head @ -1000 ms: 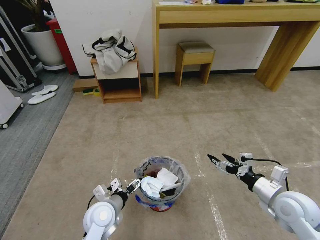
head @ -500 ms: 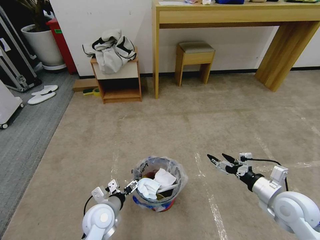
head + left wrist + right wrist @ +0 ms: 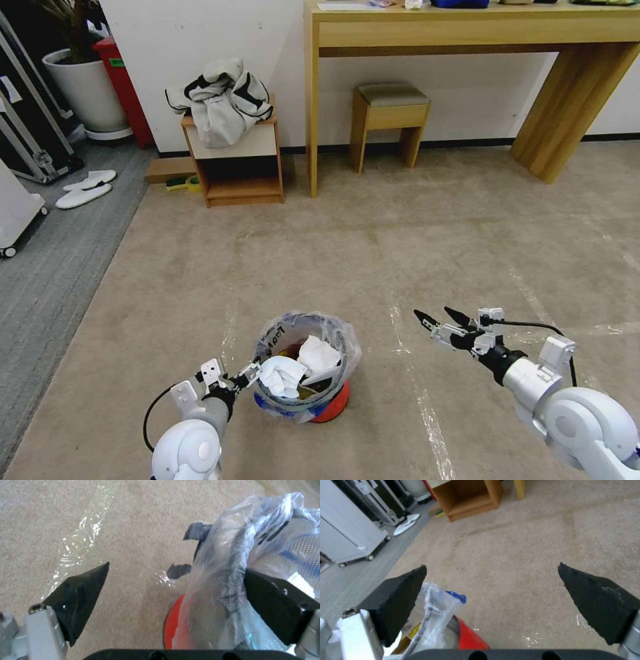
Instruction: Pick up the trash bin and place the garbage on the floor into it.
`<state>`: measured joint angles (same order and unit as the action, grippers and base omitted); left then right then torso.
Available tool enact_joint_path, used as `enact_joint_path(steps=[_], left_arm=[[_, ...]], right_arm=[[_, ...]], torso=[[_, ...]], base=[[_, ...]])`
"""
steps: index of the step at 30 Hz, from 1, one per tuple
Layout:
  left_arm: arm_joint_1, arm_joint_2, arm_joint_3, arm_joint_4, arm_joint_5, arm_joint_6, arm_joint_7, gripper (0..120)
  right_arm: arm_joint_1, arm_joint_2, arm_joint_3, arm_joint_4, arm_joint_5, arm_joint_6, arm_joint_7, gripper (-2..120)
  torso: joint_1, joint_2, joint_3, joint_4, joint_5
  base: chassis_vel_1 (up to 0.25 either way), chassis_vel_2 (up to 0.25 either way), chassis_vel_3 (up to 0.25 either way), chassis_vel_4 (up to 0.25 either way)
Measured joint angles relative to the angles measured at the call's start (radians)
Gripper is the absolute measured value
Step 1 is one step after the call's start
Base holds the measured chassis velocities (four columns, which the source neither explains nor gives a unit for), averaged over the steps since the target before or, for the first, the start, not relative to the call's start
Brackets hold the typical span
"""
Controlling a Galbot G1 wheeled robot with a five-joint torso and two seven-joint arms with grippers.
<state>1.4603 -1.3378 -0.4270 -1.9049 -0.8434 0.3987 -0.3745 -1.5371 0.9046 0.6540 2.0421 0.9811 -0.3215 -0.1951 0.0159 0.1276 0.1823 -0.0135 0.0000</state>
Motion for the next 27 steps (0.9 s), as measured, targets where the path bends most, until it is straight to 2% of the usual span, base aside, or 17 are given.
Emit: enact_joint_path(steps=[8, 16, 27], left_arm=[[-0.002, -0.005, 0.009, 0.0, 0.003, -0.007, 0.015, 100], [0.012, -0.004, 0.02, -0.021, 0.002, -0.014, 0.059, 100], [0.031, 0.003, 0.023, -0.046, -0.006, -0.008, 0.069, 100]], right_arm=[[-0.012, -0.006, 0.017, 0.006, 0.001, 0.0, -0.001, 100], [-0.014, -0.005, 0.017, 0.006, 0.0, 0.0, -0.001, 100], [-0.014, -0.002, 0.017, 0.007, -0.001, -0.002, 0.0, 100]], torso=[[0.0, 0.0, 0.0, -0.0001, 0.0], [0.0, 0.0, 0.0, 0.0, 0.0001], [0.0, 0.0, 0.0, 0.0, 0.0]], base=[[0.0, 0.0, 0.0, 0.0], [0.0, 0.0, 0.0, 0.0], [0.0, 0.0, 0.0, 0.0]])
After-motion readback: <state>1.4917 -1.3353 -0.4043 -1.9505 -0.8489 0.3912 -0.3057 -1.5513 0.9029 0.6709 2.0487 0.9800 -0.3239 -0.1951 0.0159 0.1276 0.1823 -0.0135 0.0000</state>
